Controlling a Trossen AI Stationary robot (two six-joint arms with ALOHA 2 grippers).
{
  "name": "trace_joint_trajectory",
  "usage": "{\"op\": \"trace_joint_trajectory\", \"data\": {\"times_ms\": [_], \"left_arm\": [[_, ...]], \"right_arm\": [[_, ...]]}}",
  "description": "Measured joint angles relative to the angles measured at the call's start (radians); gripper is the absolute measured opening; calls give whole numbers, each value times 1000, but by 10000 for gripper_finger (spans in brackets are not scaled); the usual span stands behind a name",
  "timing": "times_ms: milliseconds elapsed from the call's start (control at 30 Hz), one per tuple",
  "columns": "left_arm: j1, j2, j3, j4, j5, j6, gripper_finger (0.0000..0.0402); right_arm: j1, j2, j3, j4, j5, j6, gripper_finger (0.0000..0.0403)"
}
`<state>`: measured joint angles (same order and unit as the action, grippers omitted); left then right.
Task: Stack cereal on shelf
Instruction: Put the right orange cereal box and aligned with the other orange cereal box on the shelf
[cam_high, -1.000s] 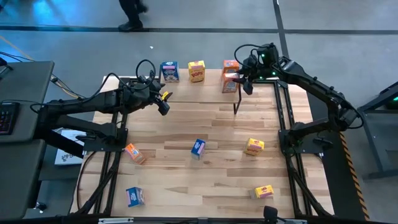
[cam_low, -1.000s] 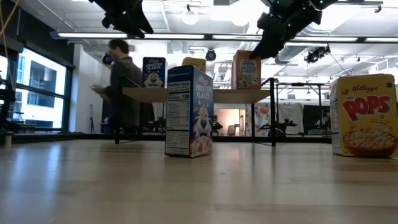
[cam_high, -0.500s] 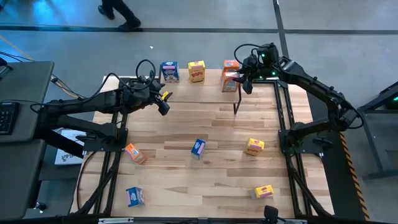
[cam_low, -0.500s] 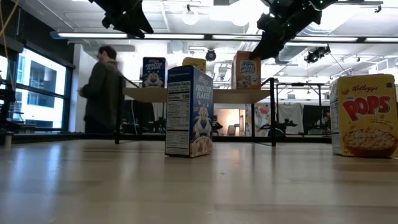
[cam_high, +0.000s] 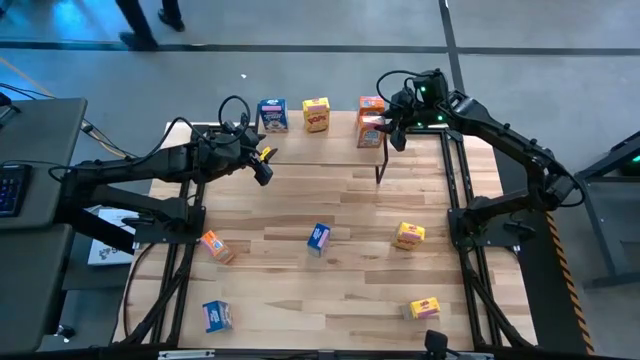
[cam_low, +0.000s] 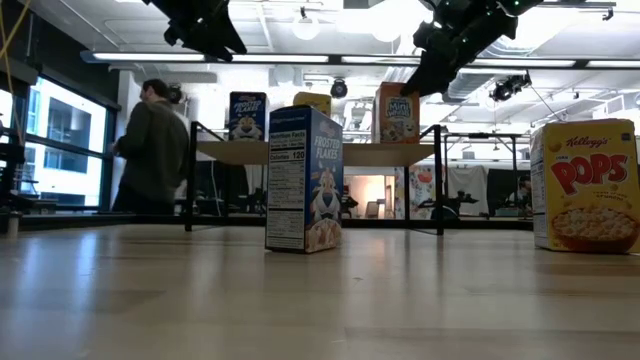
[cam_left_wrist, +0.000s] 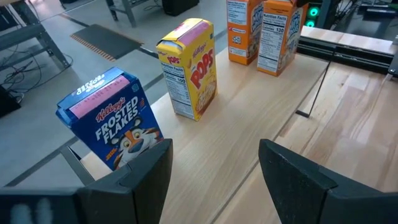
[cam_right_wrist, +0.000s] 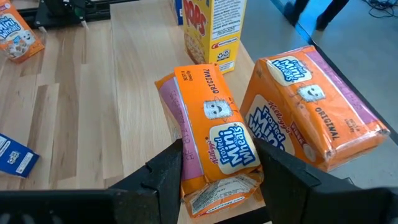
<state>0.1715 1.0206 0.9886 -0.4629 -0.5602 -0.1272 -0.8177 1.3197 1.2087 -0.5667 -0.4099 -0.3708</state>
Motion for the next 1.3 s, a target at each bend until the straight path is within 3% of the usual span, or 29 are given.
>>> {"op": "trace_joint_trajectory", "data": {"times_ms": [200,600,900,1300], "left_arm": [[0,0,0,0,0,0,230],[0,0,0,0,0,0,230],[0,0,0,0,0,0,230],[0,0,0,0,0,0,230]], "right_arm": [[0,0,0,2,1,1,174],[0,-3,0,-3,17,-4,232],[0,-44,0,-18,21,-4,234],[0,-178,0,-73,121,-4,234]]}}
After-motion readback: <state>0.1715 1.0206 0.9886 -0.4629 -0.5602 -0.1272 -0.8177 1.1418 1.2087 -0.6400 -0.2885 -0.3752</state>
